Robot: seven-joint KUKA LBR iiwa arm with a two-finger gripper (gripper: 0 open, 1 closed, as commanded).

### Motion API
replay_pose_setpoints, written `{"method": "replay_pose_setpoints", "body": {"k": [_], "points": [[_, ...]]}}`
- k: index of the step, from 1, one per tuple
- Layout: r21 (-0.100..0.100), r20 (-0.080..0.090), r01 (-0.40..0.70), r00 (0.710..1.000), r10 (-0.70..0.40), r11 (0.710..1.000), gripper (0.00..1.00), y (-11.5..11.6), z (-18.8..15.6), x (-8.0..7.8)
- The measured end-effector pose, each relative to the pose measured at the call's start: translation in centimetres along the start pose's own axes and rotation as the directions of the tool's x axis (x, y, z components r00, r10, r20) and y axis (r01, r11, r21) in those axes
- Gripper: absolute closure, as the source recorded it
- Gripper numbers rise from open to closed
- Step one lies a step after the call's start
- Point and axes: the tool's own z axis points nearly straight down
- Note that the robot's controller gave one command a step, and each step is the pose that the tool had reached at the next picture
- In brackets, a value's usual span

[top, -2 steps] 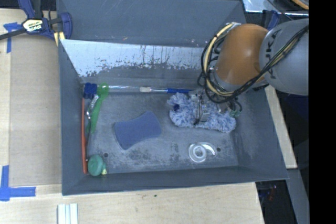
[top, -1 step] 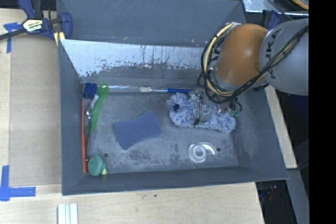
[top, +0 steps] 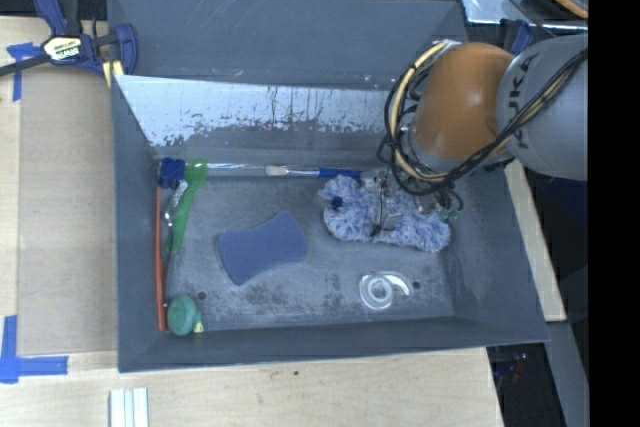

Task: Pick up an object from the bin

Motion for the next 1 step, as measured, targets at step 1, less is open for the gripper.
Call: {"method": "replay_pose_setpoints", "body": {"k": [1], "points": [[0.0,0.002,0.0,1.0,0.0,1.0,1.0,-0.02,-0.65,-0.04]]}}
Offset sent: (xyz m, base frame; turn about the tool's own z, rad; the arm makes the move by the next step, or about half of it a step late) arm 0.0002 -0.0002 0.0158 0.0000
